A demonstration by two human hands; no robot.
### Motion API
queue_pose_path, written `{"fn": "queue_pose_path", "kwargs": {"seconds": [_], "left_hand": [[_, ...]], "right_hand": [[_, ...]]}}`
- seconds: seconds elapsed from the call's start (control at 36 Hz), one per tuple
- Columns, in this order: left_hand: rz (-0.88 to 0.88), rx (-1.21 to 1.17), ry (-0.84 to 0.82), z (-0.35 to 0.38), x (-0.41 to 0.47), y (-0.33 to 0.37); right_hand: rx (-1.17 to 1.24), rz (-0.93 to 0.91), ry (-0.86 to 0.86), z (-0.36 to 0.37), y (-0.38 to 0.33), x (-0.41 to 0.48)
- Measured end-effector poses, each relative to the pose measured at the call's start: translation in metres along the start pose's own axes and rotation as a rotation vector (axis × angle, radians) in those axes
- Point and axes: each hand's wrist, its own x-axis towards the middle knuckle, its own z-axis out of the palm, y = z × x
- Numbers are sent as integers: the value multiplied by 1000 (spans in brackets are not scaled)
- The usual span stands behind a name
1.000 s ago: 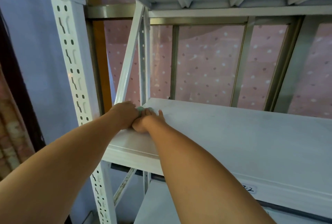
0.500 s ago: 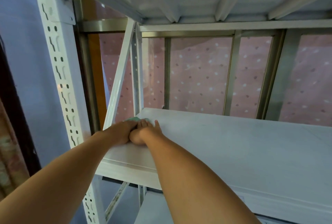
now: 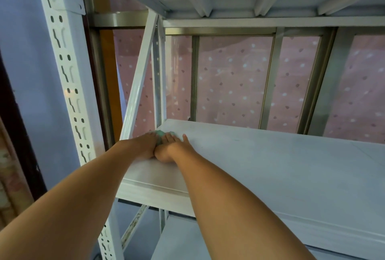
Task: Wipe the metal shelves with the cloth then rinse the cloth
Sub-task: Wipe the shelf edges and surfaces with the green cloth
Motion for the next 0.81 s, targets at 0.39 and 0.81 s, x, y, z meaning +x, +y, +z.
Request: {"fn": "queue_pose_path", "kwargs": {"seconds": [0.39, 0.81], "left_hand": [[-31, -59, -25, -5, -20, 13], [20, -39, -46, 1, -33, 97]], "right_hand": [[27, 30, -37, 4, 2, -3], [73, 57, -30, 3, 72, -72]]}}
